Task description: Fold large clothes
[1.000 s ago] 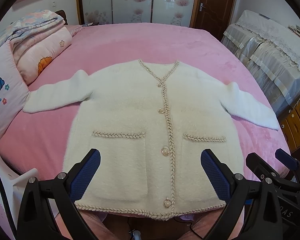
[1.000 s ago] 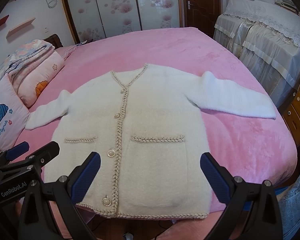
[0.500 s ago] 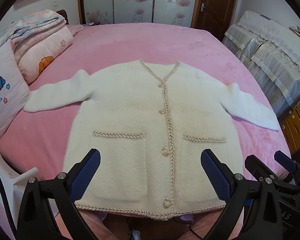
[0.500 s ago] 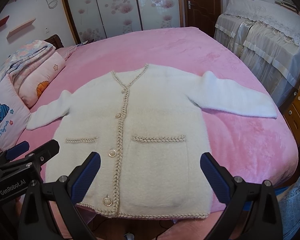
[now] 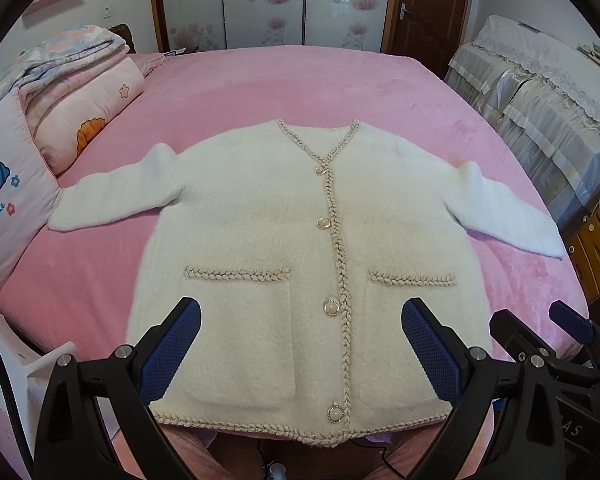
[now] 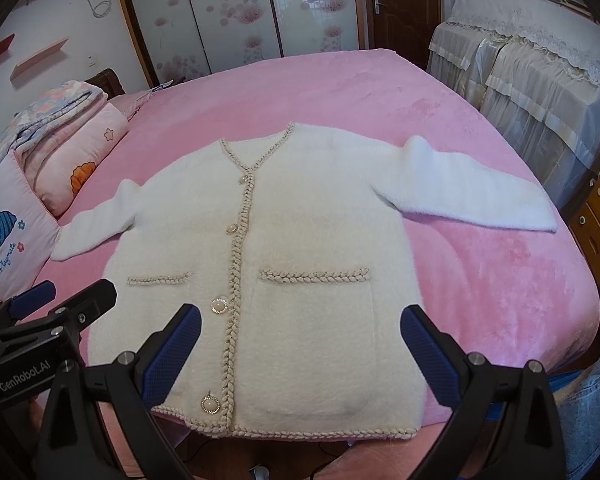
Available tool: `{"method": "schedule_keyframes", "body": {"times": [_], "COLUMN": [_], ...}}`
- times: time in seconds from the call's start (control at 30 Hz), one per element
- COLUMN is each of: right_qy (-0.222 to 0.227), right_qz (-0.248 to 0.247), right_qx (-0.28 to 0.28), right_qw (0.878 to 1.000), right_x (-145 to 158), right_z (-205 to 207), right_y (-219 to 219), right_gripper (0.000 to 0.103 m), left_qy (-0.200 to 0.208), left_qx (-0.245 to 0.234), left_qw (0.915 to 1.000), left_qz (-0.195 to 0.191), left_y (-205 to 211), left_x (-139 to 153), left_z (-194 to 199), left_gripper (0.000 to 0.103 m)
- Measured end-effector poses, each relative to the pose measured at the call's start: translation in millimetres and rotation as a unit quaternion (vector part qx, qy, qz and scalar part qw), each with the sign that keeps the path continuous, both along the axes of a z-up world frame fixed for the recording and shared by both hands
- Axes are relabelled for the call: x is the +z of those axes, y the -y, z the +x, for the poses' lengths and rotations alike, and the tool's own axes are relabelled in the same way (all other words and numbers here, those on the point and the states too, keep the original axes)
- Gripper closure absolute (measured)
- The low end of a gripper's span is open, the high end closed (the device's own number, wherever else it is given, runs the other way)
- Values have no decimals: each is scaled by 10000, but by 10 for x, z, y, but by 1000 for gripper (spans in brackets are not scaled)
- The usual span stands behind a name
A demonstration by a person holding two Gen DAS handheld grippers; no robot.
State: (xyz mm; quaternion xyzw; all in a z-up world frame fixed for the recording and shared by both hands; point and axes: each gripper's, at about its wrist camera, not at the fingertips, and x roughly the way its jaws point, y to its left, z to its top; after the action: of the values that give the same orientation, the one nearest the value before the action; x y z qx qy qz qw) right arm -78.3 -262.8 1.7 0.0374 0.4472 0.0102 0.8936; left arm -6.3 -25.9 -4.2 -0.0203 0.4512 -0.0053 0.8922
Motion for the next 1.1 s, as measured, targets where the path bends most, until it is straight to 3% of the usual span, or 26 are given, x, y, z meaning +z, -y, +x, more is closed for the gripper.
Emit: {"method": "schedule_keyframes", "body": {"times": [0.33, 0.87, 1.1], "right_qy": [-133, 135, 359], "right_qz": [99, 91, -123], "right_qx": [-14, -320, -824], "right_qw": [9999, 9994, 9959], "right_x": [-135, -98, -116], "right_z": [144, 559, 824], "right_y": [104, 505, 909], "right_gripper": [3, 3, 3], "left_qy": [293, 126, 582], "left_qx": [-71, -380, -540], "left_qw": [9991, 9984, 9950], "left_qz": [292, 411, 612], "left_y": [163, 462, 754], "left_x": [29, -1, 48], "left_z": [143, 744, 1034], "left_gripper": [3, 3, 3]}}
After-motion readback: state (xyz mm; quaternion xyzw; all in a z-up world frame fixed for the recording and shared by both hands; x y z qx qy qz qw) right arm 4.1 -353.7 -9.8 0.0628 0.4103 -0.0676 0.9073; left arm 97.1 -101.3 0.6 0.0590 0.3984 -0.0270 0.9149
